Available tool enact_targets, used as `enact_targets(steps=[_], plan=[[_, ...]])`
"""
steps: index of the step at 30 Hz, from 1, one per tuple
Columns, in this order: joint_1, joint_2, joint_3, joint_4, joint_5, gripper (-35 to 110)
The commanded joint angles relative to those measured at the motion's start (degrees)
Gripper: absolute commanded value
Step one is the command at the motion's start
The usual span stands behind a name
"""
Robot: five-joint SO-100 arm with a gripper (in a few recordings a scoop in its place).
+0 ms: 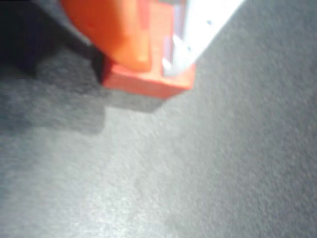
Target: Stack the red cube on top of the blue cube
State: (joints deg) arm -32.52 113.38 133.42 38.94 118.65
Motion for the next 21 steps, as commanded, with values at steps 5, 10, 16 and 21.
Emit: enact_targets(steps=[5,10,16,21], plan=[[-0.18,5.19,0.97,-0.7,-2.37,2],[-0.88,5.01,0.7,-1.76,-2.55,18],[-2.9,2.11,0.7,-4.31,-1.23,23],[-5.1,-4.48,0.35,-9.93,0.26,23]])
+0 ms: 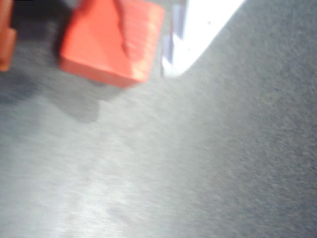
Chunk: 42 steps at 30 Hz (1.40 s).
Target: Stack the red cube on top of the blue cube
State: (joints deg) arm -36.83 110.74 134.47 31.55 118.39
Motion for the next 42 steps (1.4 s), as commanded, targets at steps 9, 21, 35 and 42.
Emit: enact_targets(steps=[9,21,35,42], plan=[[-0.18,-5.54,-1.23,-3.6,-1.93,23],[-0.97,-9.58,-0.35,-4.04,0.53,23],[-2.46,-10.37,0.88,-3.08,9.05,19],[-2.46,-10.99,0.97,-2.9,10.55,10]])
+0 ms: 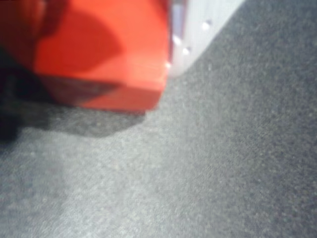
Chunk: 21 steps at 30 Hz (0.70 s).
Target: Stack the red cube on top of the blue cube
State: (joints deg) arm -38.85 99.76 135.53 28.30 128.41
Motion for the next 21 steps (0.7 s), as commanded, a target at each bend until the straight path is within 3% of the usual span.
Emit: enact_targets(steps=[1,8,16,21], plan=[[-0.44,-0.26,-0.09,0.44,0.53,8],[-0.09,0.26,-1.23,3.34,1.41,0],[1.93,10.2,-6.06,17.93,0.62,0],[6.68,14.06,-11.07,27.07,-6.68,0]])
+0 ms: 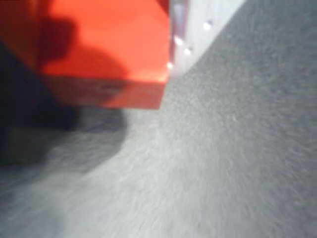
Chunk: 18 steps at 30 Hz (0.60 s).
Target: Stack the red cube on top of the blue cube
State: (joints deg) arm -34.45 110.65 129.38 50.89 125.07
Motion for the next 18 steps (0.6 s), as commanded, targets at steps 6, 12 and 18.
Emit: enact_targets(steps=[6,12,18], plan=[[9.14,5.19,-9.32,12.92,-11.25,0],[14.94,6.86,-9.93,17.84,-13.1,0],[17.93,6.15,-10.81,21.01,-13.45,0]])
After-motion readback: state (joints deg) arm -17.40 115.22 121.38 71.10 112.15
